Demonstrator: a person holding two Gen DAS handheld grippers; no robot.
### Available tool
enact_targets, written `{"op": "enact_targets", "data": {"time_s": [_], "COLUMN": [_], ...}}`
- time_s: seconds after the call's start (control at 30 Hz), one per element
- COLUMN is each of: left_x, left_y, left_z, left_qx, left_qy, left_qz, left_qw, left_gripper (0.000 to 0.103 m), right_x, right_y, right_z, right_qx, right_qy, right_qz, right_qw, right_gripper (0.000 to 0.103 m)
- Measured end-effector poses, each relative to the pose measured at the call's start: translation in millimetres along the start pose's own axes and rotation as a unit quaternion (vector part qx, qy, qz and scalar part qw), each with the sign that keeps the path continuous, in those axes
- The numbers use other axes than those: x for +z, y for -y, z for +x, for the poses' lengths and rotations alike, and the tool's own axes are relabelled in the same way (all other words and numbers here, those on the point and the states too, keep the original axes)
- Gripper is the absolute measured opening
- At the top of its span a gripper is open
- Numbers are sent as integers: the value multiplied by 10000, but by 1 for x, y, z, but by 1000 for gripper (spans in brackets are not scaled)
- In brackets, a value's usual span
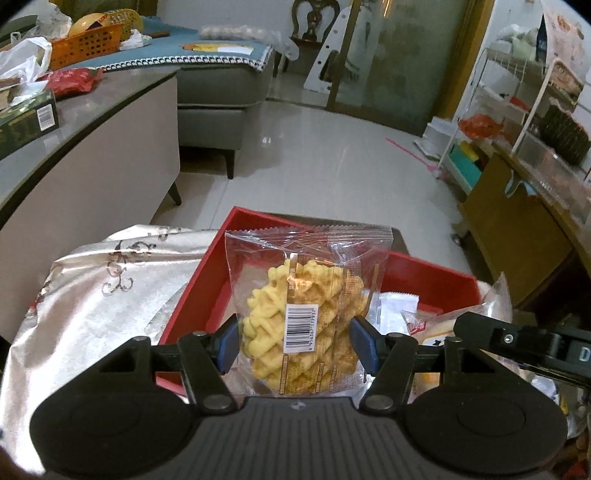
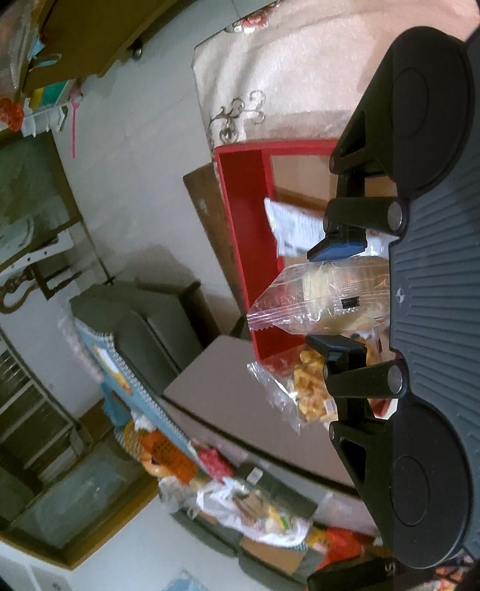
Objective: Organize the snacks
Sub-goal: 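Lower the waffle and bun pack into the red box and open both grippers, then lower the left gripper onto the white sauce packet while the right gripper lowers onto the Kaprons wafer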
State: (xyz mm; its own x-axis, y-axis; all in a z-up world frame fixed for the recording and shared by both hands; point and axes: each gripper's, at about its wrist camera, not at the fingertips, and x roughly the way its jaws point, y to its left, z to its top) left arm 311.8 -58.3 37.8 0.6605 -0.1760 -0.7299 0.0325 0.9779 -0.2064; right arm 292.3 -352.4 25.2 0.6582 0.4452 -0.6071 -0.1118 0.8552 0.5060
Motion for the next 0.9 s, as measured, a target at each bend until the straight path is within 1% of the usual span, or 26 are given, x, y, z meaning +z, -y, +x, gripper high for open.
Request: {"op": "enact_targets", "data": {"time_s": [0.17,0.27,0.33,0.4,0.43,0.47,0.57,0.7,0.9], "left_x": [-3,-3,-3,-2,-2,-1,0,0,-2], "left_y": [4,4,5,6,6,5,2,-3,-8], "left_z": [7,10,9,8,7,7,4,1,-9], "left_qx": [85,102,106,130,170,188,257,246,291], "left_qy": [-73,-112,-127,-128,-120,-113,-87,-59,-31], "left_qz": [138,142,189,231,238,259,246,157,320], "left_qw": [9998,9998,9997,9996,9995,9994,9993,9996,9991], "left_gripper": [56,56,58,61,62,63,66,67,67], "right_x": [-2,-3,-3,-3,-3,-3,-5,-6,-7], "right_y": [9,14,11,6,5,4,4,2,-5], "right_z": [15,19,19,18,19,18,17,16,12], "right_qx": [-295,-345,-391,-564,-645,-696,-820,-836,-939], "right_qy": [-173,-212,-223,-217,-200,-195,-210,-218,-202], "right_qz": [3,62,-5,-206,-269,-313,-392,-444,-650], "right_qw": [9994,9992,9990,9980,9974,9969,9956,9953,9933], "right_gripper": [52,52,55,57,61,63,66,67,69]}}
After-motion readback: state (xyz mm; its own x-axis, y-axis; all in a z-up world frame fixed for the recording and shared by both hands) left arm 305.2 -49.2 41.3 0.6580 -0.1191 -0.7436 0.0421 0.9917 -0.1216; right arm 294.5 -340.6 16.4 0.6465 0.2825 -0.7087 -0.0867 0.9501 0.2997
